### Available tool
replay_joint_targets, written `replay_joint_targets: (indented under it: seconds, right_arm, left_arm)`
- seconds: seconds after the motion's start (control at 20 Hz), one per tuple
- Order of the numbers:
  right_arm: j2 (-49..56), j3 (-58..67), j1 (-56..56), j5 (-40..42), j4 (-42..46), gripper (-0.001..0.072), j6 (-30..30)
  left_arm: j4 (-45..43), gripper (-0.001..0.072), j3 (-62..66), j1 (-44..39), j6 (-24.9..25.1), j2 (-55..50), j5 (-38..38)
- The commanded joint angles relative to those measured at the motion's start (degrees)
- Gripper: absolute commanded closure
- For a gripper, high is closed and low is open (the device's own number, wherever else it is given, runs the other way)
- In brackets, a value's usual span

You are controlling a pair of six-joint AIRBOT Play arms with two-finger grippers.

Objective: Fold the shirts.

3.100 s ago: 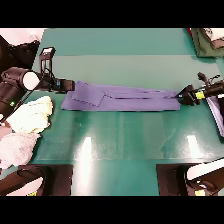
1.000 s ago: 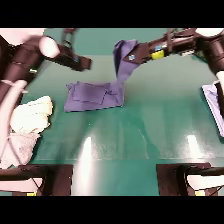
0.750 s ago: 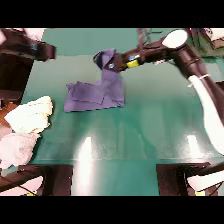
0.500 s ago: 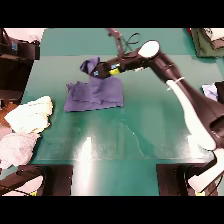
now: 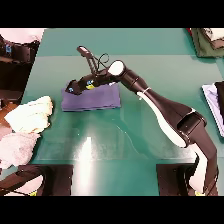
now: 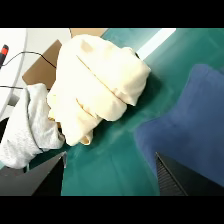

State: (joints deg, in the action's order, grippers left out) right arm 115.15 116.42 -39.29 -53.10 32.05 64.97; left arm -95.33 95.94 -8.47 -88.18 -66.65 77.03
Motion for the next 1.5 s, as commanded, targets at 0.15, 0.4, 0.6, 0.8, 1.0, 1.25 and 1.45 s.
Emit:
replay_joint_targets:
  seconds: [0.15,0.4,0.6,0.8,1.0,1.25,1.45]
  right_arm:
    - [-4.0,-1.2,8.7,-14.8,9.0,0.0089,3.6]
    - [-10.2,-19.0,23.8,-20.0,12.9,0.0129,7.3]
    - [-11.7,-28.8,30.2,-16.8,10.6,0.0128,9.6]
    - [-7.6,-31.5,29.6,-15.8,2.1,0.0097,9.3]
    - [-3.7,-31.5,25.3,-11.6,-4.3,0.0097,8.4]
    - [-1.0,-29.5,19.2,-4.2,-12.8,0.0101,6.0]
    - [0.9,-21.9,16.8,-3.5,-12.4,0.0486,2.9]
  left_arm:
    - [-0.1,0.0678,-0.1,0.1,0.1,0.0,0.9]
    - [1.6,0.0678,-2.7,0.1,0.1,0.0,0.9]
    - [5.3,0.0677,-4.1,0.0,0.1,0.0,-1.2]
    - [9.7,0.0678,-4.2,0.0,0.1,0.0,-3.4]
    - [10.1,0.0677,-4.2,0.0,0.1,0.0,-2.8]
    - [10.3,0.0677,-4.2,0.0,0.1,0.0,-2.4]
    - [10.3,0.0677,-4.2,0.0,0.1,0.0,-0.9]
